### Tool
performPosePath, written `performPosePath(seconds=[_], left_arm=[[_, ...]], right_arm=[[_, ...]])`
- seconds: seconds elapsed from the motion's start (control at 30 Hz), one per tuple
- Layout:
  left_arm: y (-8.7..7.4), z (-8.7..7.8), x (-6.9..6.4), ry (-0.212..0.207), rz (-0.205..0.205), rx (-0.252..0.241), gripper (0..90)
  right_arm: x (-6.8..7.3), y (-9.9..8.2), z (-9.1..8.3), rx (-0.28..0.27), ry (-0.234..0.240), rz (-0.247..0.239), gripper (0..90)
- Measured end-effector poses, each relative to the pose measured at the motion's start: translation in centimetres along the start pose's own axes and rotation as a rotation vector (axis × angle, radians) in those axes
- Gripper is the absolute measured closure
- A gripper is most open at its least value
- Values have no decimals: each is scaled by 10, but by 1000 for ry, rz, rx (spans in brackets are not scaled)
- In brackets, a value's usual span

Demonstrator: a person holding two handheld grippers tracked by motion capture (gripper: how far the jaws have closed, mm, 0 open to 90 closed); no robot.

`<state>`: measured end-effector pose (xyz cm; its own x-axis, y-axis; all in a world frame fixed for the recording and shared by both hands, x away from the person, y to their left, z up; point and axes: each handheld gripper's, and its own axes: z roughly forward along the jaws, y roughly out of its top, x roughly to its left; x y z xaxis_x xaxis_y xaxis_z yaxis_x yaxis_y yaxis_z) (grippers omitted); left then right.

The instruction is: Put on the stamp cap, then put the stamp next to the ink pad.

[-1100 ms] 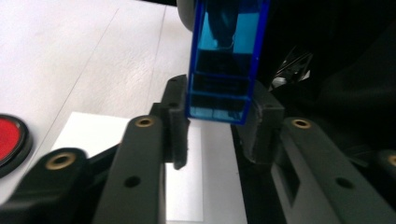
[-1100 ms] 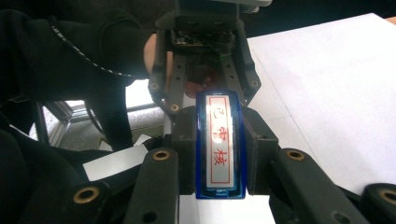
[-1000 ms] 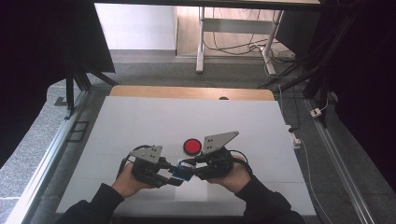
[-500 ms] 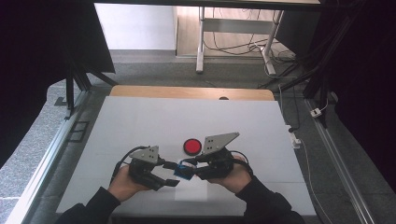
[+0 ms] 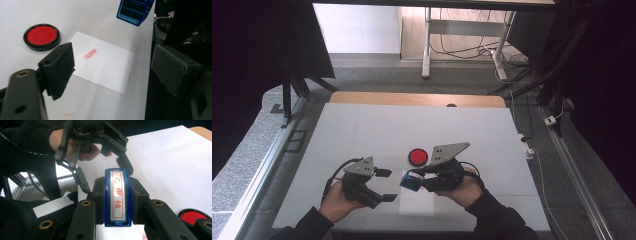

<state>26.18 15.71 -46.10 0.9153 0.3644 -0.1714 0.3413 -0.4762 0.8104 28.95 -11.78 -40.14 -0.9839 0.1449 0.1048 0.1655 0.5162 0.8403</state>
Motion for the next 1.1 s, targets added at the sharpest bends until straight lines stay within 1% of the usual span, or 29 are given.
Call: performPosePath(seconds=[0.13,0.43,0.5,0.67,0.8,0.9,0.97,1.1], left_arm=[[-5,-8,-1,23,-39,-17,157],[-16,-19,-6,83,-90,6,58],[-19,-21,-6,85,-105,1,46],[-25,-26,-9,110,-138,-17,33],[-30,-31,-11,133,-155,-13,27],[-35,-35,-13,146,-178,-18,22],[-38,-38,-14,153,-185,-16,18],[-45,-44,-18,181,-195,-6,11]], right_arm=[[-1,-1,0,3,-11,5,708],[-5,-4,-1,16,-40,20,707],[-6,-4,-1,17,-44,23,707],[-6,-4,-1,21,-51,24,707],[-7,-5,-1,24,-62,26,707],[-9,-6,-2,26,-70,31,707],[-10,-7,-2,27,-75,34,707],[-12,-8,-2,32,-89,37,707]])
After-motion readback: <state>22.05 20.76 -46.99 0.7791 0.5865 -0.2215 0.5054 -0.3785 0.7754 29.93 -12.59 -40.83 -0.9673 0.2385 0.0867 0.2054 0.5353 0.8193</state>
